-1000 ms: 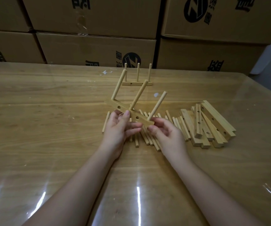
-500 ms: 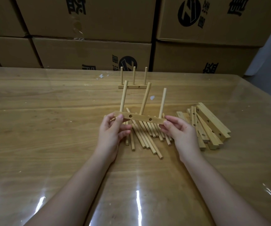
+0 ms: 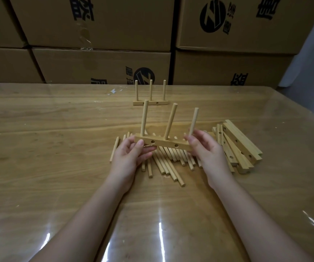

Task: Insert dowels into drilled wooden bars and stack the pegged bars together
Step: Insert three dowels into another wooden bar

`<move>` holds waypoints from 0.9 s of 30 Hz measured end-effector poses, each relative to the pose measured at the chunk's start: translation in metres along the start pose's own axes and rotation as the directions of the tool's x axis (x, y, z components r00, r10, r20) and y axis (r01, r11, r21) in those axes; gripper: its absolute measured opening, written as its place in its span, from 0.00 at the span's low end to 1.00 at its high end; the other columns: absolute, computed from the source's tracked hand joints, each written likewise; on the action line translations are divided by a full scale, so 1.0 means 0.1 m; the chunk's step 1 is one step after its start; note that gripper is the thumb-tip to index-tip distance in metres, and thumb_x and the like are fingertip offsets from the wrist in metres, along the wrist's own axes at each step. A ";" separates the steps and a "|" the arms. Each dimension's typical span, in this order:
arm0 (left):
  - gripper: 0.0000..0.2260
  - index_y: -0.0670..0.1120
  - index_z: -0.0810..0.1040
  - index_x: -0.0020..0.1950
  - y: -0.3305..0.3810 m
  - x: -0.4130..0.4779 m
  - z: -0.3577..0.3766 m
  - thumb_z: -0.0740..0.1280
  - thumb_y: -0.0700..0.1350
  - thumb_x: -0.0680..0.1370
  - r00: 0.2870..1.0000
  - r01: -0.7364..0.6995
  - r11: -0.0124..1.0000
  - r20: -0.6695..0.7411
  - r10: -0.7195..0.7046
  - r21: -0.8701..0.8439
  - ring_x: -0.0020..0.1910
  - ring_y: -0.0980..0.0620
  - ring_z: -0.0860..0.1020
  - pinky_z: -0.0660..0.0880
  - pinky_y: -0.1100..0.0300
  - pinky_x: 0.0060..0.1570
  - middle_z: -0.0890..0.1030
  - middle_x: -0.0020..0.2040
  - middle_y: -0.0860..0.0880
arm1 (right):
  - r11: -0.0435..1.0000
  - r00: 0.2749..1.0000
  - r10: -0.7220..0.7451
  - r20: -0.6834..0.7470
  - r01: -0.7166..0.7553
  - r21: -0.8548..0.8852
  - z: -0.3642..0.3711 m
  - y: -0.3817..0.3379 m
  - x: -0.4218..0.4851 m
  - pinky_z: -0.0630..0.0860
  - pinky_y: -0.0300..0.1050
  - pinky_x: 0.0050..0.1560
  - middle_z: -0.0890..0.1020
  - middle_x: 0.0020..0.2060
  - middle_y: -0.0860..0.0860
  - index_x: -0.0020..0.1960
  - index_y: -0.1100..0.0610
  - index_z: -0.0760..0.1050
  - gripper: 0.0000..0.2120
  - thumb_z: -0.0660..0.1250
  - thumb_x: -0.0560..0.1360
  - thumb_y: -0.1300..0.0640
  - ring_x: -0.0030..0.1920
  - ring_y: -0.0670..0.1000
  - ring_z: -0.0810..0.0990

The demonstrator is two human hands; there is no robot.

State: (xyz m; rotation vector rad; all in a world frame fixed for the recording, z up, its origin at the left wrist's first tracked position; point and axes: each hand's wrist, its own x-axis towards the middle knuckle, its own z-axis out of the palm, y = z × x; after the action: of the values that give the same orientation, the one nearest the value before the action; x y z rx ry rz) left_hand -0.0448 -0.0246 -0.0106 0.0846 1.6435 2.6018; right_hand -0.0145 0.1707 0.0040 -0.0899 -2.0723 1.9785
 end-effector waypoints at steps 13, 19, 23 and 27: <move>0.20 0.32 0.63 0.69 -0.01 -0.01 0.00 0.61 0.38 0.80 0.999 0.027 0.999 0.036 -0.028 0.026 0.48 0.47 0.84 0.80 0.62 0.45 0.77 0.58 0.33 | 0.999 0.999 -0.005 -0.048 0.003 -0.035 -0.02 -0.05 -0.03 0.71 0.35 0.44 0.84 0.42 0.42 0.45 0.47 0.81 0.06 0.66 0.75 0.49 0.44 0.37 0.80; 0.08 0.40 0.75 0.57 0.03 -0.04 0.02 0.59 0.40 0.81 0.997 0.011 0.999 0.073 -0.014 0.035 0.50 0.47 0.83 0.79 0.62 0.45 0.83 0.52 0.41 | 0.999 1.000 -0.011 0.020 0.010 0.041 0.00 -0.08 -0.05 0.76 0.47 0.53 0.84 0.45 0.48 0.55 0.52 0.76 0.19 0.64 0.71 0.41 0.50 0.45 0.82; 0.08 0.41 0.77 0.52 0.06 -0.04 0.01 0.59 0.41 0.81 0.997 0.035 0.999 0.077 -0.032 -0.038 0.47 0.48 0.84 0.79 0.62 0.42 0.85 0.46 0.45 | 0.979 0.994 -0.035 0.100 0.015 0.203 0.00 -0.13 -0.07 0.79 0.46 0.50 0.84 0.47 0.56 0.61 0.53 0.71 0.31 0.55 0.70 0.31 0.51 0.54 0.82; 0.09 0.41 0.78 0.50 0.08 -0.04 0.01 0.58 0.40 0.81 0.996 0.068 0.992 0.063 -0.062 -0.105 0.42 0.48 0.84 0.80 0.62 0.38 0.85 0.43 0.44 | 0.960 0.996 -0.020 0.085 -0.005 0.281 -0.02 -0.18 -0.07 0.79 0.45 0.49 0.83 0.48 0.56 0.58 0.46 0.72 0.26 0.50 0.72 0.31 0.51 0.55 0.82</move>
State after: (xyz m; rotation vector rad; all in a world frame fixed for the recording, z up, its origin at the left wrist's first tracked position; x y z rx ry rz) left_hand -0.0414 -0.0276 -0.0030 0.1002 1.4599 2.6065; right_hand -0.0049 0.1702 0.0207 0.0629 -1.8125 2.2863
